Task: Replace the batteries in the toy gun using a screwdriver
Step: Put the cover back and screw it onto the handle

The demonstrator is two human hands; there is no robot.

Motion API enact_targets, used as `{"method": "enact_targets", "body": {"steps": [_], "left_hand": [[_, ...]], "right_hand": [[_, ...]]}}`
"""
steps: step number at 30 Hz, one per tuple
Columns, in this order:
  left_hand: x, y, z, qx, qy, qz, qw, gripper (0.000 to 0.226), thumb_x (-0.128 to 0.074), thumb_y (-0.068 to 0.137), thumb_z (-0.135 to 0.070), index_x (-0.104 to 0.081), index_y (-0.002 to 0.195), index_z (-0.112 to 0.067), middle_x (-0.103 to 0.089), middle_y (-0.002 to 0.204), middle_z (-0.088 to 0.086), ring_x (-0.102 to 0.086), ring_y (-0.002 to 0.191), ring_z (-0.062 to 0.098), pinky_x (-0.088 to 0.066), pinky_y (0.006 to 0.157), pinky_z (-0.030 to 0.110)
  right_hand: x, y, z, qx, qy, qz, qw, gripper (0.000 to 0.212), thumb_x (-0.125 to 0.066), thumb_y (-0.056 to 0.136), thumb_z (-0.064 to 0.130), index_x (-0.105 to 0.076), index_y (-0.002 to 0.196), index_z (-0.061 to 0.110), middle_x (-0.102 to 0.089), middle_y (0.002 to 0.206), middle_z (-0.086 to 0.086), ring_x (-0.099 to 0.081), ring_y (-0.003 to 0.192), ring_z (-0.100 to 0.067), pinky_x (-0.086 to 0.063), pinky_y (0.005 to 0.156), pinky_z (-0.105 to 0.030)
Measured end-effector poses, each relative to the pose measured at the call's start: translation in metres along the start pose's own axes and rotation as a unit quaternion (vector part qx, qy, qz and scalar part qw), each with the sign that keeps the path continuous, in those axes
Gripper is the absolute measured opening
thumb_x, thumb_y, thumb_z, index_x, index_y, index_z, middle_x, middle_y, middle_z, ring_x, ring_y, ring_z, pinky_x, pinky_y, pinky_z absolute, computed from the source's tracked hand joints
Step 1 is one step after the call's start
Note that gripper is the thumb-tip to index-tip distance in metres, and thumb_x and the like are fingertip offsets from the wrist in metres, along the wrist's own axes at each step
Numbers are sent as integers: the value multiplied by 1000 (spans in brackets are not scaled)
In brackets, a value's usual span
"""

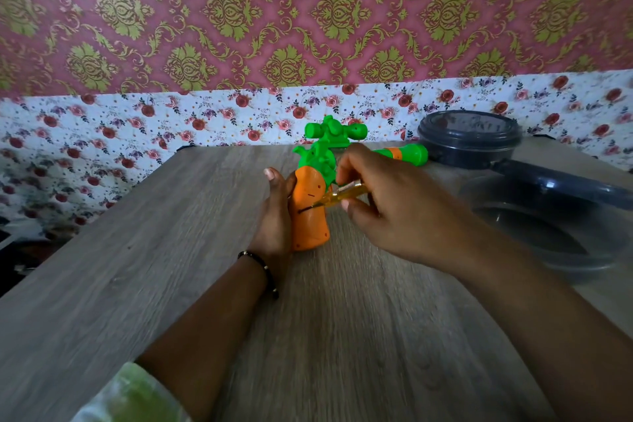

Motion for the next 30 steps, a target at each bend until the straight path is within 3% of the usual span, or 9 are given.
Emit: {"method": "enact_targets", "body": {"steps": [5, 8, 11, 14, 17, 21, 24, 27, 30], "left_hand": [[1, 2, 2, -10, 12, 0, 1000, 90, -24, 75, -83, -57, 135, -25, -66, 130, 9, -62, 121, 26, -50, 96, 43], [1, 2, 2, -6, 0, 9, 1000, 89, -23, 78, -82, -55, 137, -24, -65, 131, 10, -61, 123, 27, -45, 105, 54], [1, 1, 2, -12, 1, 16, 1000, 87, -20, 80, -80, -56, 136, -24, -64, 132, 9, -59, 126, 28, -41, 109, 57], [1, 1, 2, -13, 2, 18, 1000, 89, -22, 77, -83, -57, 135, -24, -64, 133, 8, -58, 126, 27, -41, 109, 57], [0, 1, 2, -9, 4, 15, 1000, 90, -24, 76, -85, -58, 134, -24, -65, 132, 8, -59, 125, 26, -41, 109, 56], [2, 1, 2, -5, 8, 19, 1000, 94, -28, 72, -88, -58, 134, -24, -64, 132, 9, -59, 125, 27, -40, 110, 56], [1, 0, 1, -10, 10, 18, 1000, 91, -26, 74, -86, -59, 132, -25, -65, 131, 10, -59, 125, 29, -41, 109, 58], [0, 0, 0, -7, 13, 5, 1000, 86, -24, 76, -84, -62, 129, -26, -66, 130, 9, -59, 125, 29, -42, 107, 58], [0, 1, 1, -1, 10, 3, 1000, 84, -19, 81, -78, -58, 133, -24, -66, 129, 9, -61, 123, 27, -44, 106, 57]], "right_hand": [[3, 1, 0, -10, -55, -49, 997, 24, -59, 84, 40, -53, 98, 21, -59, 73, 3, -57, 73, -22, -44, 61, -34], [4, -2, 1, -9, -134, -40, 990, 45, -42, 86, 59, -53, 101, 19, -61, 78, -2, -60, 79, -26, -47, 63, -34], [4, -2, 0, 18, -56, -11, 998, 36, -49, 87, 45, -43, 112, 19, -59, 104, -1, -58, 80, -16, -48, 69, -37], [2, 2, 0, 29, 36, 11, 999, 20, -56, 88, 27, -45, 102, 19, -47, 81, 10, -39, 61, 0, -35, 58, -30], [-1, 2, 0, 14, 4, -16, 1000, 20, -57, 87, 33, -51, 97, 17, -47, 65, 10, -44, 59, -10, -41, 55, -33], [1, 0, 3, -5, -127, -32, 991, 40, -45, 88, 53, -47, 108, 19, -64, 87, -3, -60, 79, -25, -49, 64, -38], [1, -2, 3, 10, -33, 6, 999, 34, -55, 87, 40, -39, 109, 19, -55, 104, 0, -57, 87, -22, -47, 71, -39], [1, 1, 4, 16, 23, 25, 999, 25, -59, 86, 21, -45, 107, 18, -50, 91, 6, -49, 78, -16, -37, 66, -32], [1, 1, 7, -1, -58, 6, 998, 24, -54, 90, 36, -51, 103, 16, -61, 86, -4, -57, 83, -25, -39, 63, -32]]}}
Point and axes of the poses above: each hand's wrist, its own y-axis towards the middle knuckle, its own x-axis out of the back of the hand, z = x × y, the point moved 1 cm from there along y, towards the middle knuckle
